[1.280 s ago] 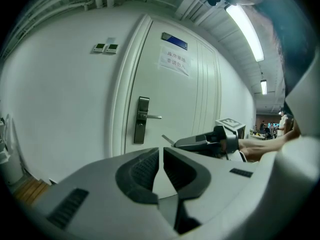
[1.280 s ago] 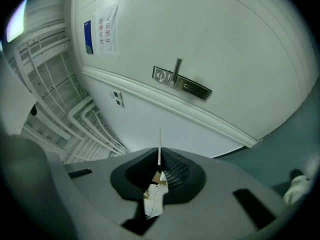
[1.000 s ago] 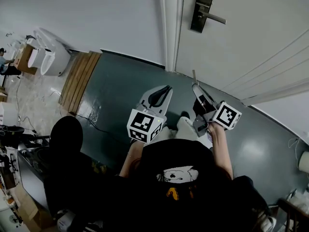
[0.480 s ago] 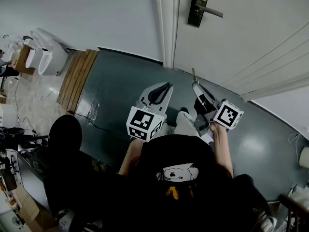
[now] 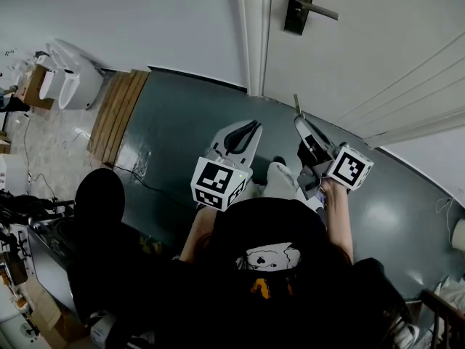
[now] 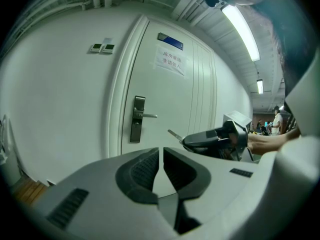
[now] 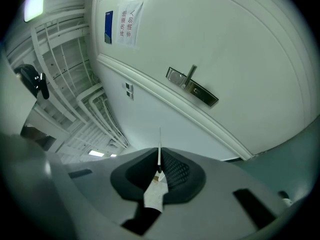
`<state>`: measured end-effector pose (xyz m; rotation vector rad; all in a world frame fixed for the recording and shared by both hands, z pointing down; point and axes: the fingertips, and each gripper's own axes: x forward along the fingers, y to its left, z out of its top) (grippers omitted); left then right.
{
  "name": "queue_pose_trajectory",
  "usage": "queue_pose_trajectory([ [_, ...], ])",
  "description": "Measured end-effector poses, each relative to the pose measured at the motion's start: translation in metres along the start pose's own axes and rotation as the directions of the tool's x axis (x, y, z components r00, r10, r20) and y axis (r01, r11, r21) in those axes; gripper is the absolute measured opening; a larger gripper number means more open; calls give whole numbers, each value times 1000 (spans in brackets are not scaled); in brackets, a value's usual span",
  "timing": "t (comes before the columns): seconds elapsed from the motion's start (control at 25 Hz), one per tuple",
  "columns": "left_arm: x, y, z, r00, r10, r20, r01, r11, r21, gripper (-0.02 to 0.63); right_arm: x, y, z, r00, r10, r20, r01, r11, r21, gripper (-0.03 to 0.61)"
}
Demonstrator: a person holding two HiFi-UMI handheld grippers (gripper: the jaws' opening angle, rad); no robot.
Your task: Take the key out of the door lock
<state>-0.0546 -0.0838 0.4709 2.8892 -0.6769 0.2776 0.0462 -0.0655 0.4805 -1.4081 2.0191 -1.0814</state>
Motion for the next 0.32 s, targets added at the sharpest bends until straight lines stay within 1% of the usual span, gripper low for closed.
queue_pose_trajectory([
  [0.32,-10,12,-3,1000,10,3,-10,1000,5,31,-6,-7,11,998,-38,47,38,999,-13,21],
])
